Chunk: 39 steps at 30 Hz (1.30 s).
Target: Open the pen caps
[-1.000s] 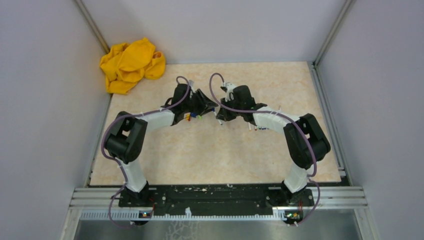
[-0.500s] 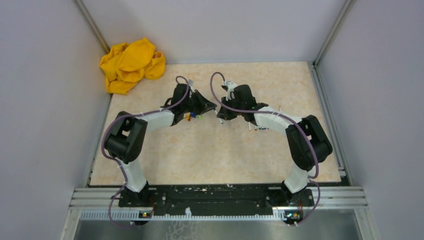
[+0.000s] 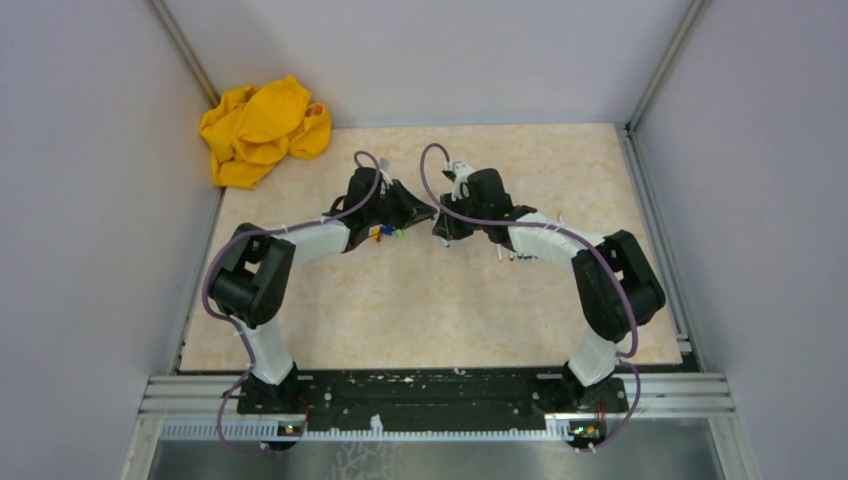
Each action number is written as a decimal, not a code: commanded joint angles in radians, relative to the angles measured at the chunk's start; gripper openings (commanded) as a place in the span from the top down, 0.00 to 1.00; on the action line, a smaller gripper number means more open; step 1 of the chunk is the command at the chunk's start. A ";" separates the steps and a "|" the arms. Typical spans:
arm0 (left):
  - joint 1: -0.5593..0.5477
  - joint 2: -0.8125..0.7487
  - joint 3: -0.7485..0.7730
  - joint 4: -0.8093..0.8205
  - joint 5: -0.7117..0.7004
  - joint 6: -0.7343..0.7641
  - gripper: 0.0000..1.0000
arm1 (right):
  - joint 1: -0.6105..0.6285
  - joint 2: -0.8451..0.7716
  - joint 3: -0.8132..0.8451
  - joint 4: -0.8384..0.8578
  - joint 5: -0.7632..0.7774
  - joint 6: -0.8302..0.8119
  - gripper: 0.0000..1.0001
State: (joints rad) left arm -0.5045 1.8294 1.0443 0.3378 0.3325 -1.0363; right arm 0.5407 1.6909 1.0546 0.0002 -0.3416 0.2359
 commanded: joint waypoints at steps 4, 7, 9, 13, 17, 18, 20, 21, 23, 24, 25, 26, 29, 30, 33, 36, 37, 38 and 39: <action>-0.014 -0.039 -0.001 0.032 0.013 -0.005 1.00 | 0.010 0.028 0.058 0.036 -0.009 -0.008 0.79; -0.013 -0.041 -0.004 0.030 0.007 -0.004 1.00 | 0.010 0.034 0.059 0.048 -0.007 -0.005 0.82; -0.015 -0.038 -0.005 0.029 0.002 -0.005 1.00 | 0.010 0.039 0.061 0.052 -0.007 -0.003 0.90; -0.017 -0.038 -0.011 0.020 -0.029 -0.003 1.00 | 0.009 0.042 0.048 0.063 -0.003 0.002 1.00; -0.017 -0.045 -0.023 -0.009 -0.145 0.023 1.00 | 0.010 0.018 -0.013 0.077 0.015 0.010 1.00; -0.015 -0.043 -0.019 -0.017 -0.177 0.033 1.00 | 0.011 0.007 -0.031 0.079 0.024 0.012 1.00; -0.006 -0.038 0.008 -0.049 -0.247 0.057 1.00 | 0.014 -0.016 -0.073 0.080 0.035 0.014 1.00; 0.004 -0.032 0.042 -0.079 -0.282 0.066 1.00 | 0.017 -0.035 -0.092 0.078 0.041 0.013 1.00; 0.031 -0.017 0.102 -0.152 -0.350 0.082 1.00 | 0.023 -0.063 -0.131 0.075 0.061 0.014 1.00; 0.044 -0.005 0.138 -0.184 -0.380 0.093 1.00 | 0.024 -0.081 -0.152 0.075 0.071 0.015 1.00; 0.059 0.007 0.171 -0.215 -0.408 0.103 1.00 | 0.024 -0.097 -0.169 0.072 0.084 0.018 1.00; 0.071 0.019 0.200 -0.241 -0.423 0.112 1.00 | 0.024 -0.114 -0.184 0.069 0.096 0.019 1.00; 0.111 0.040 0.243 -0.270 -0.451 0.133 1.00 | 0.024 -0.148 -0.204 0.060 0.115 0.019 1.00; 0.119 0.044 0.250 -0.279 -0.464 0.140 1.00 | 0.024 -0.153 -0.206 0.057 0.119 0.021 1.00; 0.142 0.060 0.270 -0.298 -0.471 0.164 1.00 | 0.024 -0.161 -0.210 0.059 0.125 0.027 1.00; 0.158 0.066 0.277 -0.308 -0.481 0.176 1.00 | 0.024 -0.161 -0.214 0.063 0.128 0.031 1.00; 0.163 0.067 0.279 -0.309 -0.482 0.178 1.00 | 0.024 -0.162 -0.215 0.062 0.130 0.034 1.00; 0.168 0.068 0.282 -0.309 -0.481 0.181 1.00 | 0.024 -0.165 -0.218 0.062 0.137 0.035 1.00; 0.168 0.069 0.286 -0.309 -0.477 0.187 1.00 | 0.024 -0.170 -0.218 0.063 0.144 0.039 1.00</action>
State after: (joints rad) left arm -0.3309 1.8824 1.3087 0.0555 -0.0574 -0.8955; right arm 0.5564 1.5646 0.8284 0.0765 -0.2043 0.2573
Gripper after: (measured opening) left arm 0.170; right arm 0.054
